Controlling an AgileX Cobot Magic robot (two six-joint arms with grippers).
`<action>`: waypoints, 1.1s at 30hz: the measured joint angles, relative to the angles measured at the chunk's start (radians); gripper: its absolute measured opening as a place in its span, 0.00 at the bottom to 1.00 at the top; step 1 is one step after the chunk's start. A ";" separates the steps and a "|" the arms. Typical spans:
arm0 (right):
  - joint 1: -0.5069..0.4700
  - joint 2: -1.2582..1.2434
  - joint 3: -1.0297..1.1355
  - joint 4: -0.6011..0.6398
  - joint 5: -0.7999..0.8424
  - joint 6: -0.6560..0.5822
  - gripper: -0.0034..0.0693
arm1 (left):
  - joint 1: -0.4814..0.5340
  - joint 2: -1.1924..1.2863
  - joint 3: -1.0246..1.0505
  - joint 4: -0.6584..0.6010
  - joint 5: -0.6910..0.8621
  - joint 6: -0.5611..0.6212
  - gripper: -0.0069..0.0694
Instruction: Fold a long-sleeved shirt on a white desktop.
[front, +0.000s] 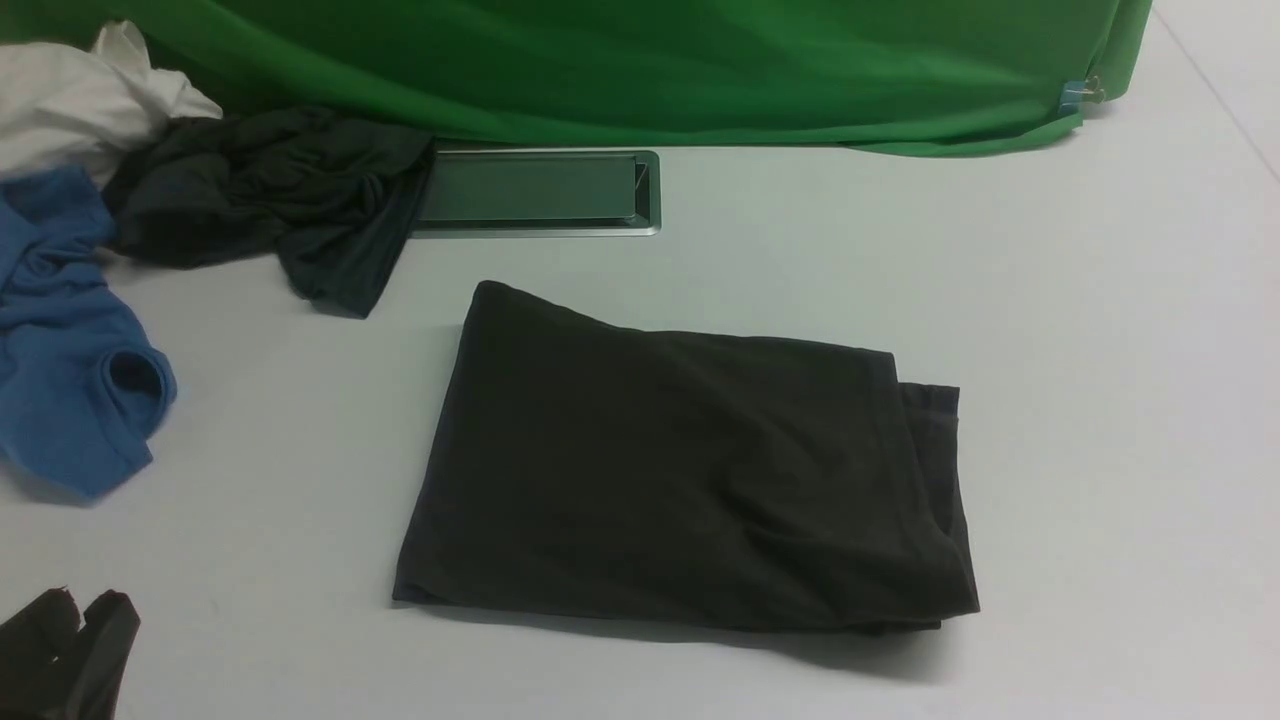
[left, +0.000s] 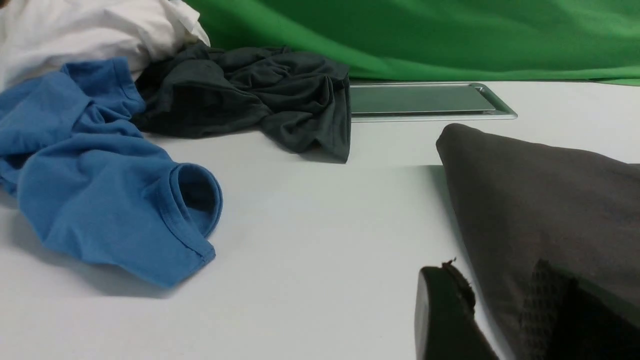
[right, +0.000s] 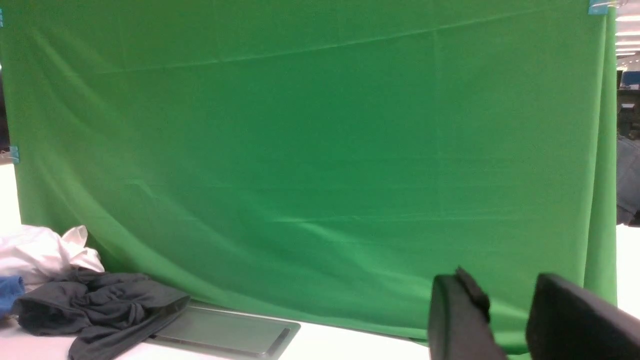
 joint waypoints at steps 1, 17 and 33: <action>0.000 0.000 0.000 0.000 0.000 0.000 0.38 | 0.000 0.000 0.000 0.000 0.000 0.000 0.41; 0.000 -0.002 0.000 0.000 0.003 0.000 0.38 | 0.000 0.000 0.000 0.000 0.000 0.000 0.41; -0.293 -0.081 0.000 0.000 0.003 -0.128 0.38 | 0.000 0.000 0.000 0.000 0.000 0.000 0.41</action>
